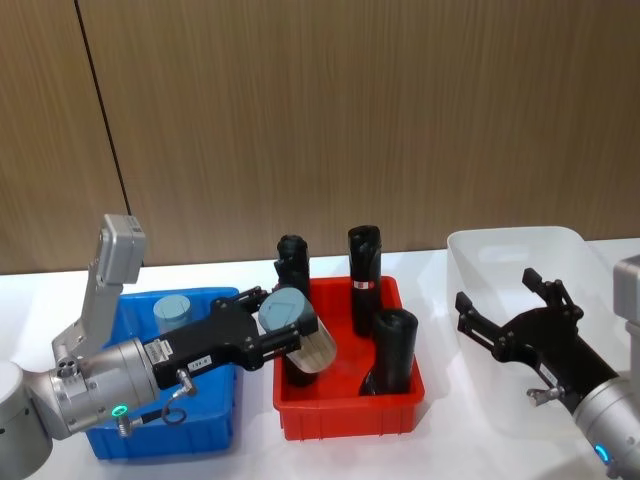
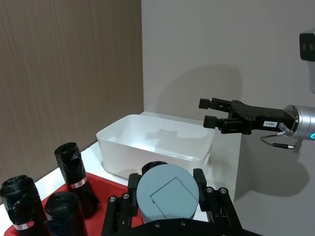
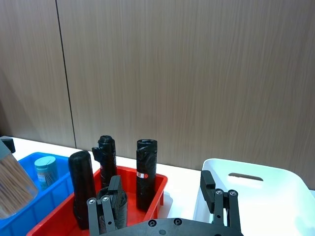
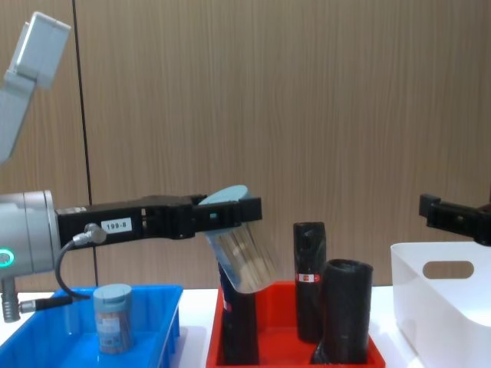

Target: Pick the cotton swabs from the blue box and place them into the white box.

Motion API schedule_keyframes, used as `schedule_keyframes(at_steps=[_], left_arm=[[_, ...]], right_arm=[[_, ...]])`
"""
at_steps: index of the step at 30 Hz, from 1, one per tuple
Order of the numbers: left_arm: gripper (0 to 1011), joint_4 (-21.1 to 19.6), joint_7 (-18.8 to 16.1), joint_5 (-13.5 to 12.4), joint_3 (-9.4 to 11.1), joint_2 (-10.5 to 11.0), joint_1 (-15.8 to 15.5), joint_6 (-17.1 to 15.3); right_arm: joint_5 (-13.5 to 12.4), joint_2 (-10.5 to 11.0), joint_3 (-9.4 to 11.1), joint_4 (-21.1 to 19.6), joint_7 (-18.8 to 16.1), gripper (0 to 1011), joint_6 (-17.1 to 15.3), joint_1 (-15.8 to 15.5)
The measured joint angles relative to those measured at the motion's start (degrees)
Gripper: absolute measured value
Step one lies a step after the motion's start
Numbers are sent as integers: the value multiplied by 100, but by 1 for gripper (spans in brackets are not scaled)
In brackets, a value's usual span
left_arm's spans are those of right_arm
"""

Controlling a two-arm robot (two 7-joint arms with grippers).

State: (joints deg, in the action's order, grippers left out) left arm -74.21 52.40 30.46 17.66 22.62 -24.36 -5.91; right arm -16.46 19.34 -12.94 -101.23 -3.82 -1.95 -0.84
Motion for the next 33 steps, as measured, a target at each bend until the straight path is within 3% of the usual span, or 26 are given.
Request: schedule_keyframes(at_steps=[22,33], left_arm=[[669,41,7,30,68,26,35,150],[669,47,-7,38,74,31,42,175]], right_arm=[[112,13,1,3,-87,1002,21,10],[329,111,-12,28,-660,1002,49,74]])
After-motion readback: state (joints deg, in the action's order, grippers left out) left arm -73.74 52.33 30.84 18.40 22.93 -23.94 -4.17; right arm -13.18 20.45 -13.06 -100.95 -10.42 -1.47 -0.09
